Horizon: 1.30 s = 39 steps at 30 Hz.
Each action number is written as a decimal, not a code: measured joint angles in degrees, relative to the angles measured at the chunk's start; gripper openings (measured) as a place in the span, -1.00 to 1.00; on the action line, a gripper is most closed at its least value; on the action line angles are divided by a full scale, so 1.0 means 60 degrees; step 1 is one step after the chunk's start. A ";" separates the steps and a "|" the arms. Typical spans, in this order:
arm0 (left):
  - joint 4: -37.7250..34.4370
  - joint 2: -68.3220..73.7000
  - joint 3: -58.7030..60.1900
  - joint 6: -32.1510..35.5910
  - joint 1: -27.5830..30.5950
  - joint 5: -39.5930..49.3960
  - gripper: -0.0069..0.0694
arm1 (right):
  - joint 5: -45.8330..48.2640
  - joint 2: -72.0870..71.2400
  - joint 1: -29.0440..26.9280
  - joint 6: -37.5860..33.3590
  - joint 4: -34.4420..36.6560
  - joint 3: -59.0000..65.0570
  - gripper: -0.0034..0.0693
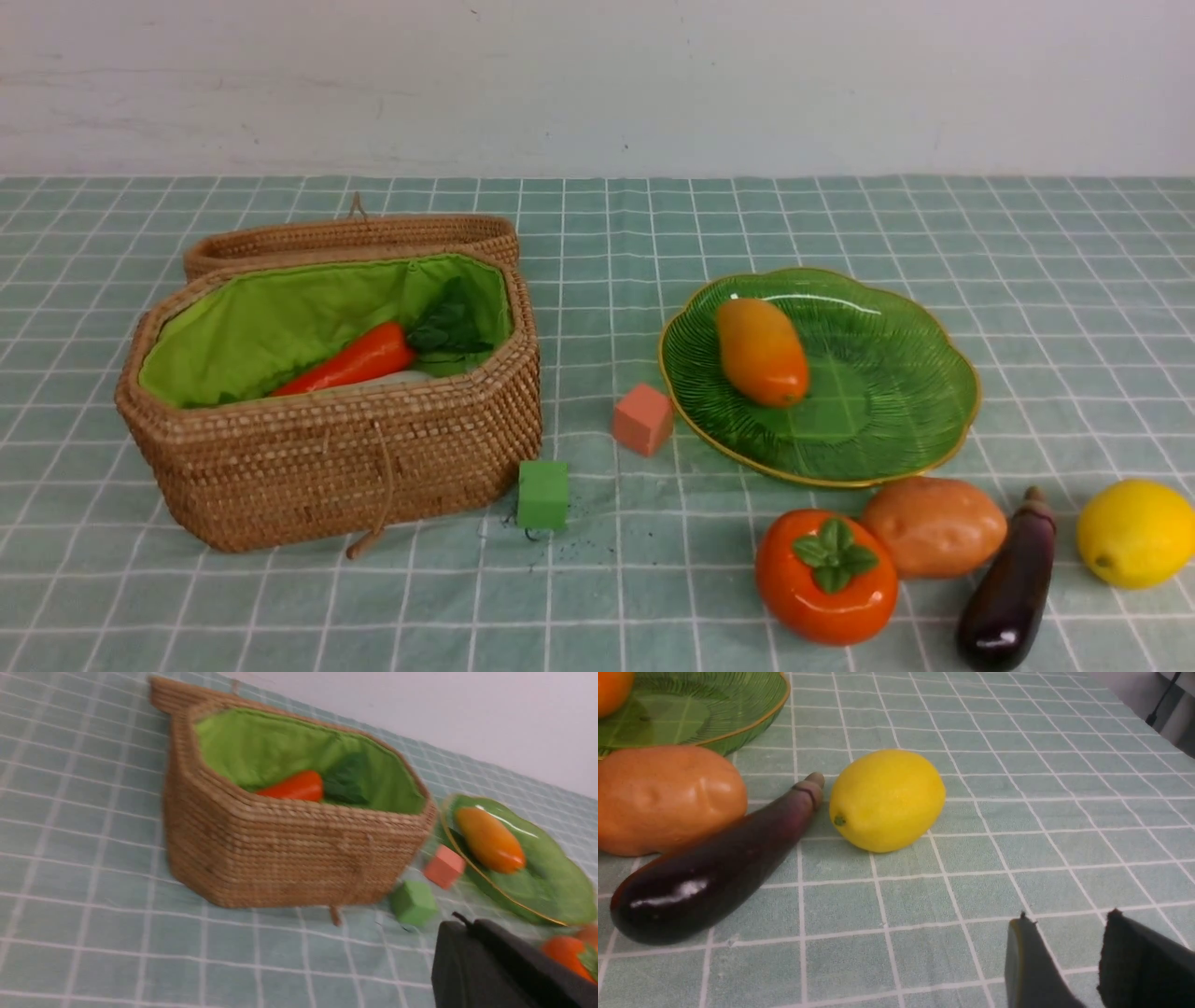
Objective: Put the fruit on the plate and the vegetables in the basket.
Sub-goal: Use the right arm to grab a lemon and put it into the right plate
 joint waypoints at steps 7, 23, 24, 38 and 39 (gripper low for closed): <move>0.0745 -0.1151 0.1966 0.0175 0.0891 -0.0711 -0.83 | 0.0000 0.0000 0.0000 0.0000 0.0000 0.0000 -0.24; 0.0930 -0.1186 0.4544 0.0619 0.1060 -0.2449 -0.78 | 0.0000 0.0000 0.0000 0.0000 0.0000 0.0000 -0.24; 0.0921 -0.1186 0.4552 0.0813 0.1060 -0.2449 -0.78 | 0.0000 0.0000 0.0000 0.0000 0.0000 0.0000 -0.24; 0.0826 -0.1186 0.4552 0.1680 0.1209 -0.2456 -0.75 | 0.0000 0.0000 0.0000 0.0000 0.0000 0.0000 -0.24; 0.0826 -0.1186 0.4552 0.1680 0.1209 -0.2456 -0.74 | 0.0000 0.0000 0.0000 0.0000 0.0000 0.0000 -0.24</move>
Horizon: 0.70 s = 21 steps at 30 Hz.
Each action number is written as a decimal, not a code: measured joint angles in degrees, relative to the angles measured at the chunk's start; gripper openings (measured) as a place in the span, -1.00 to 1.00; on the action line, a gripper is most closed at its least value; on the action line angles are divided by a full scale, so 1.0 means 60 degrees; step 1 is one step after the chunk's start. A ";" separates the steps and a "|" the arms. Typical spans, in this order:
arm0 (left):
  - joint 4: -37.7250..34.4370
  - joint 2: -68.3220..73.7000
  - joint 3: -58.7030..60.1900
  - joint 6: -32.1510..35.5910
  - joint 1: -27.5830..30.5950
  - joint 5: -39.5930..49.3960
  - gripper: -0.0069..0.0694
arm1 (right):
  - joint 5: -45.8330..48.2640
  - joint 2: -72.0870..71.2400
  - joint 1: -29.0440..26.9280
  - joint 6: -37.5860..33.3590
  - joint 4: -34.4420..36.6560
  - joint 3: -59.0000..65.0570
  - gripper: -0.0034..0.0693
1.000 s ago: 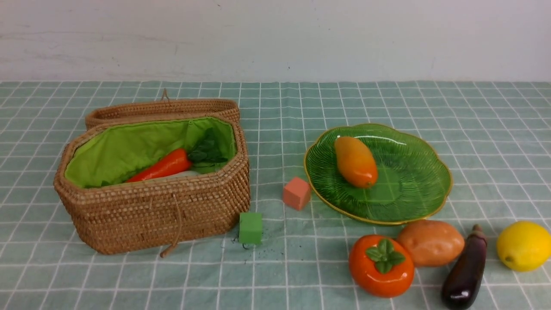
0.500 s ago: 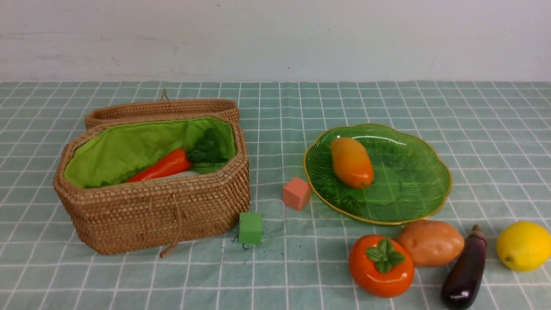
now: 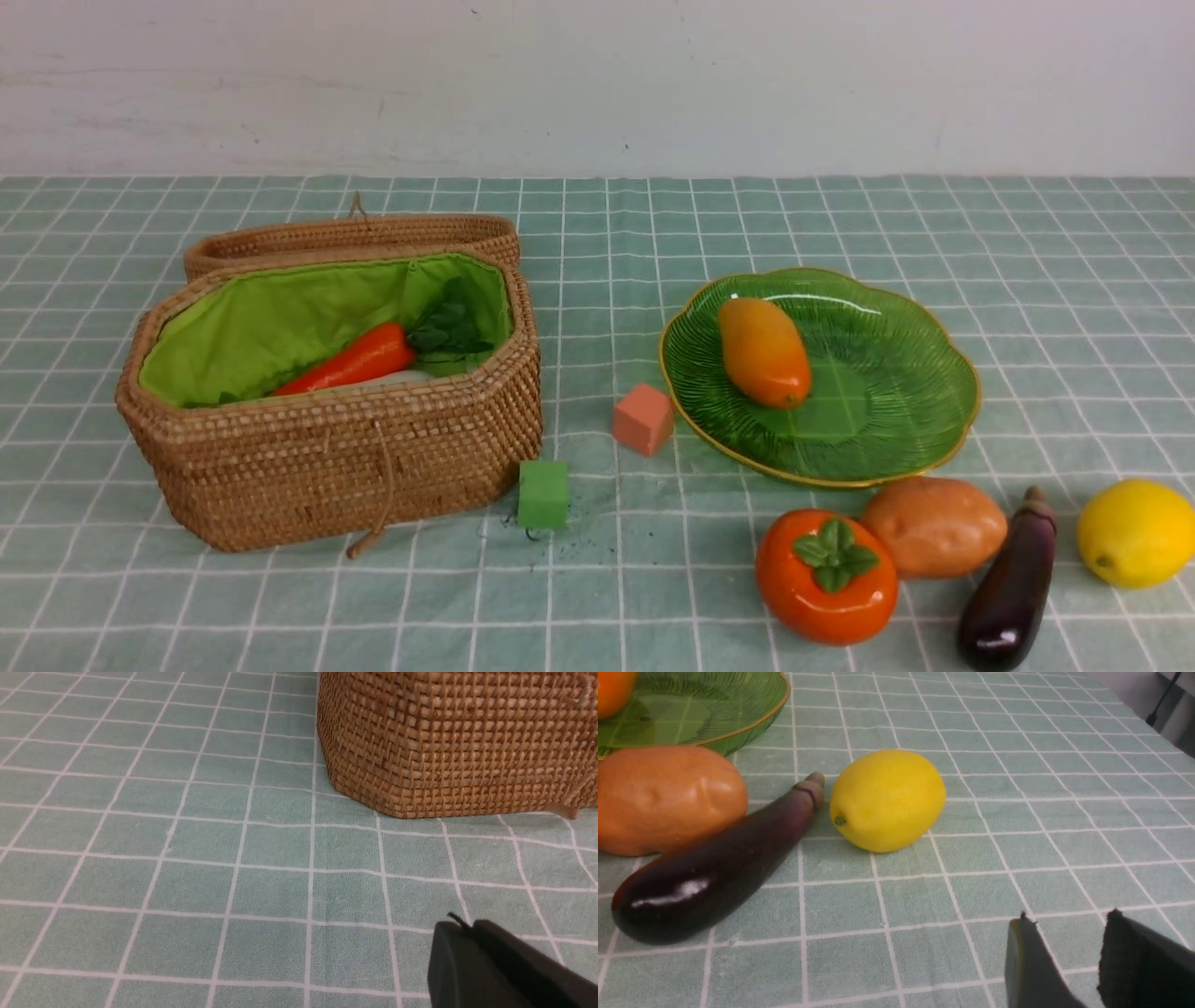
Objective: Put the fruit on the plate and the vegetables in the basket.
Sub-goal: Use the right arm to grab a lemon and put it into the right plate
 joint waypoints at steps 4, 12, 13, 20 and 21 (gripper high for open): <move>0.0000 0.0000 0.0000 0.0000 0.0000 -0.0004 -0.74 | 0.0000 0.0000 0.0000 0.0000 0.0000 0.0000 -0.24; 0.0000 0.0000 0.0000 0.0000 0.0000 -0.0012 -0.71 | 0.0000 0.0000 0.0000 0.0000 0.0000 0.0000 -0.24; 0.0000 0.0000 0.0000 0.0000 0.0000 -0.0012 -0.72 | 0.0000 0.0000 0.0000 0.0000 0.0000 0.0000 -0.24; 0.0000 0.0000 0.0000 0.0000 0.0000 -0.0012 -0.69 | 0.0000 0.0000 0.0000 0.0000 0.0000 0.0000 -0.24; 0.0000 0.0000 0.0000 0.0000 0.0000 -0.0012 -0.69 | 0.0000 0.0000 0.0000 0.0000 0.0000 0.0000 -0.24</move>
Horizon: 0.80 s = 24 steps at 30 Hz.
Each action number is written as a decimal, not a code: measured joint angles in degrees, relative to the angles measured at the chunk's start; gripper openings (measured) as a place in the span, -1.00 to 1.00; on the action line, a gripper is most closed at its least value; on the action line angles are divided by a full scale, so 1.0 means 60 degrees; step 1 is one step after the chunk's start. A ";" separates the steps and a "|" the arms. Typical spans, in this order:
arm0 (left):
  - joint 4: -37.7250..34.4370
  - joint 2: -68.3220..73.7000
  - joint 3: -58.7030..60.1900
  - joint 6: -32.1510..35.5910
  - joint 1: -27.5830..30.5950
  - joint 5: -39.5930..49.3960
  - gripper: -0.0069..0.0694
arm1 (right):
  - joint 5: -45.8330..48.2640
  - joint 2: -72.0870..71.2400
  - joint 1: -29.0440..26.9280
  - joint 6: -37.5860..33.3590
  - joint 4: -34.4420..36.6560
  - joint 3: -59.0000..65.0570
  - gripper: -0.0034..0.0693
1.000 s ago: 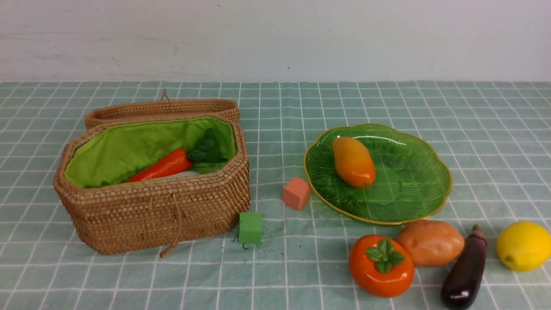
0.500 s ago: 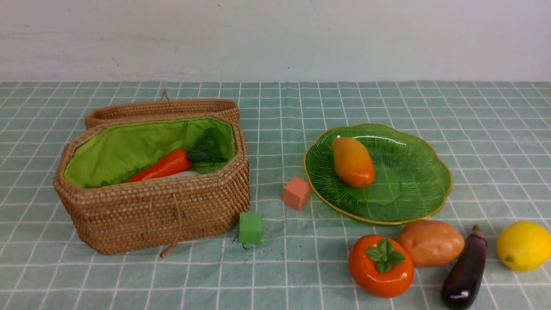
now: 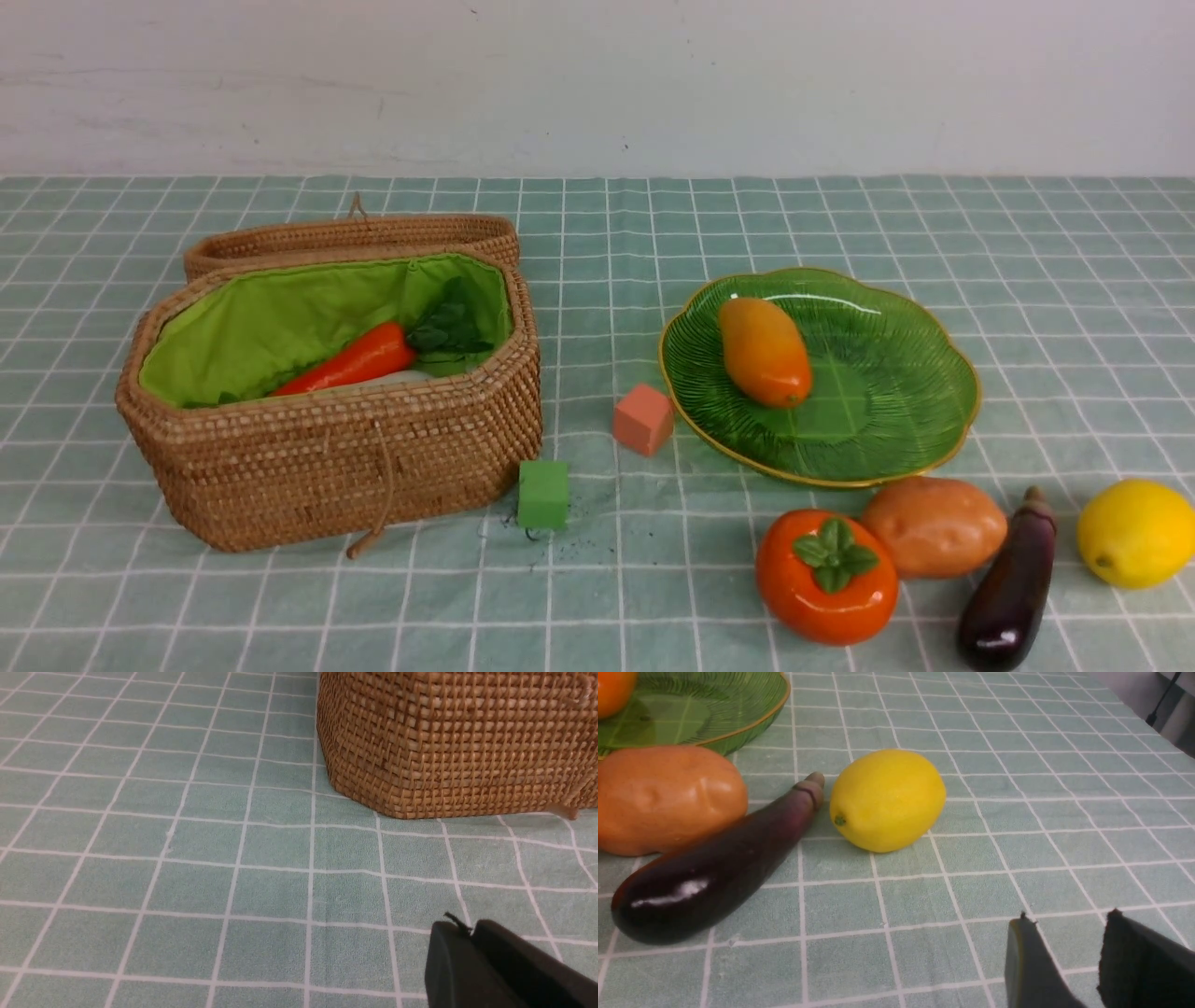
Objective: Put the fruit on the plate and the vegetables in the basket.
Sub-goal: Use the right arm to grab a lemon and put it into the right plate
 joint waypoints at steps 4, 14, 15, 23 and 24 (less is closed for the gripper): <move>0.0000 0.0000 0.0000 0.0000 0.0000 -0.0011 -0.68 | -0.0022 0.0000 0.0000 0.0000 0.0000 0.0000 -0.24; 0.0000 0.0000 0.0000 0.0000 0.0000 -0.0015 -0.65 | -0.0398 0.0000 0.0000 0.0000 -0.0580 0.0052 -0.24; 0.0000 0.0000 0.0000 0.0000 0.0000 -0.0015 -0.65 | -0.0432 0.0000 0.0000 0.0000 -0.0580 0.0059 -0.24; 0.0000 0.0000 0.0000 0.0000 0.0000 -0.0015 -0.63 | -0.4276 0.0000 0.0000 0.0835 -0.0494 0.0099 -0.24; 0.0000 0.0000 0.0000 0.0000 0.0000 -0.0015 -0.63 | -0.4719 0.0000 0.0000 0.1030 -0.0494 0.0099 -0.24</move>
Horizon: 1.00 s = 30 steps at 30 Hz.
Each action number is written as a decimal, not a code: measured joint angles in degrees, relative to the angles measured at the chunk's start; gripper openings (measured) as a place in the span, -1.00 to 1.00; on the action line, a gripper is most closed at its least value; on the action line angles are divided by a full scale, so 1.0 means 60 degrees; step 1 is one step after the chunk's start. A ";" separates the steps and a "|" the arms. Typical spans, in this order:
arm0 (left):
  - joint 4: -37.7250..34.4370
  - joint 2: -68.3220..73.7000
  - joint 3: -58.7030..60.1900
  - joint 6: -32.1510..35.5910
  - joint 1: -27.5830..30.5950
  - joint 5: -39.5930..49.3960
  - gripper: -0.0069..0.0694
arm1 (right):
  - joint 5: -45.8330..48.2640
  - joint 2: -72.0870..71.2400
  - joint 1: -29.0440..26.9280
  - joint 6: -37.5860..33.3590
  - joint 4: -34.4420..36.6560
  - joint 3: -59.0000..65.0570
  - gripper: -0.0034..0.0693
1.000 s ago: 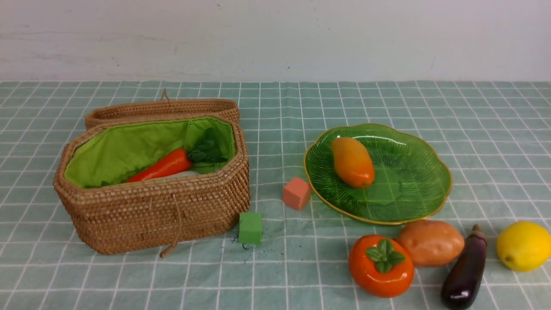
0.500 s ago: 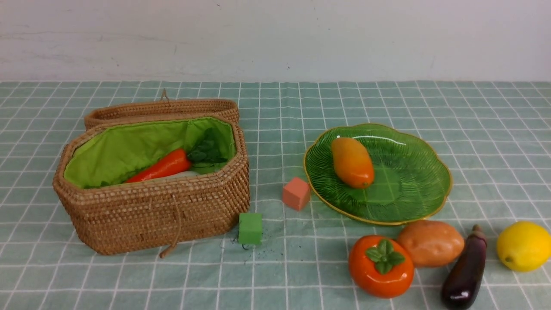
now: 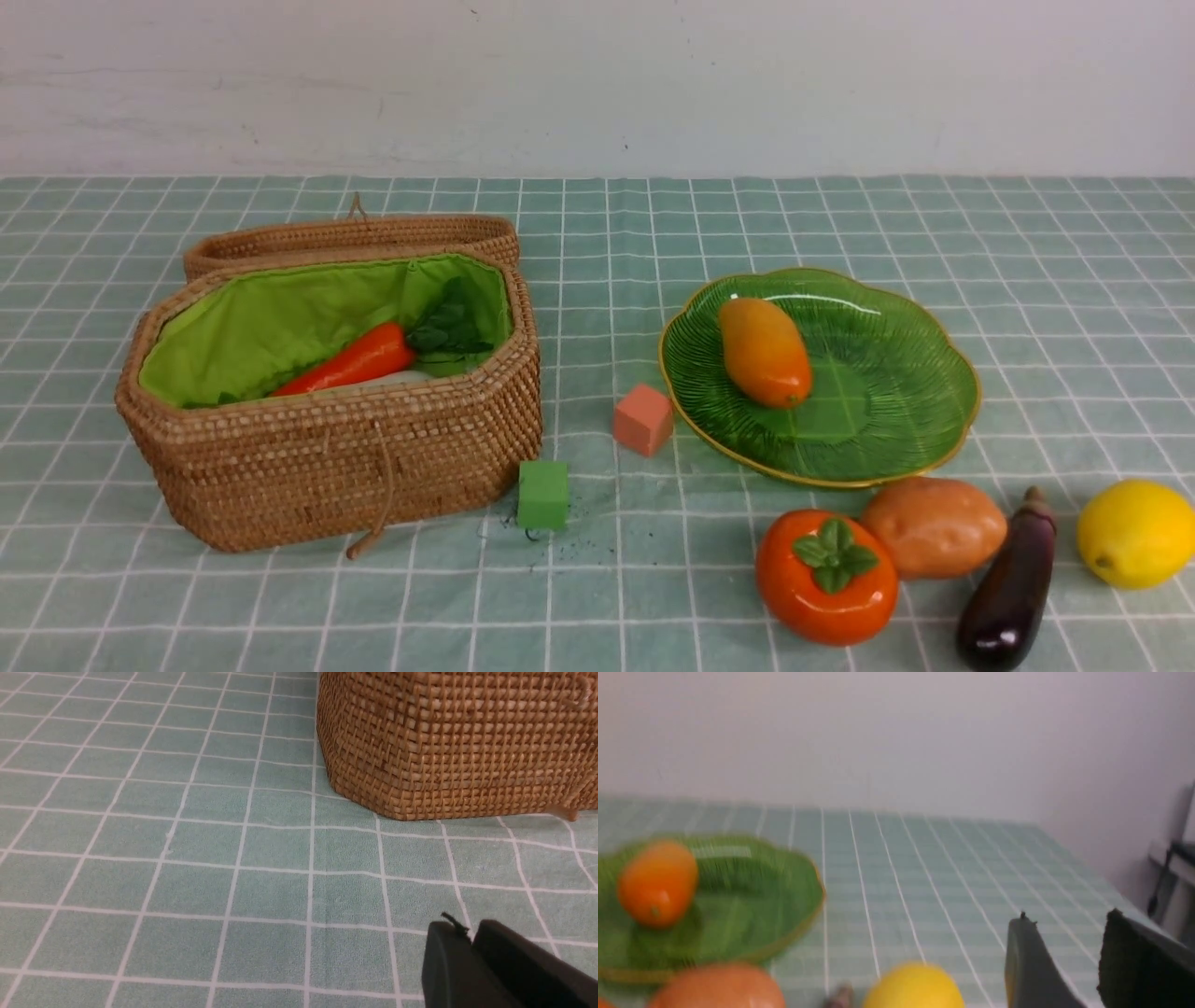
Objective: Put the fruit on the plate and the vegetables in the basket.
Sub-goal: Use the right arm to grab a lemon and put it into the right plate
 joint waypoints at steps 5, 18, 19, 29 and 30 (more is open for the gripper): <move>0.0000 0.0000 0.0000 0.0000 0.0000 0.0000 -0.62 | -0.2286 0.0000 0.0000 0.0835 -0.0037 0.0000 -0.24; 0.0000 0.0000 0.0000 0.0000 0.0000 -0.0008 -0.58 | 0.1336 0.1554 0.0000 0.4362 -0.0459 -0.4275 -0.24; 0.0000 0.0000 0.0000 0.0000 0.0000 -0.0008 -0.58 | 0.1597 0.1751 0.0000 0.4362 -0.0497 -0.4524 -0.24; 0.0000 0.0000 0.0000 0.0000 0.0000 -0.0008 -0.56 | 0.4896 0.6512 0.0000 0.3999 -0.0988 -0.6551 -0.24; 0.0000 0.0000 0.0000 0.0000 0.0000 -0.0008 -0.56 | 0.4851 0.6865 0.0000 0.4136 -0.0761 -0.6551 -0.24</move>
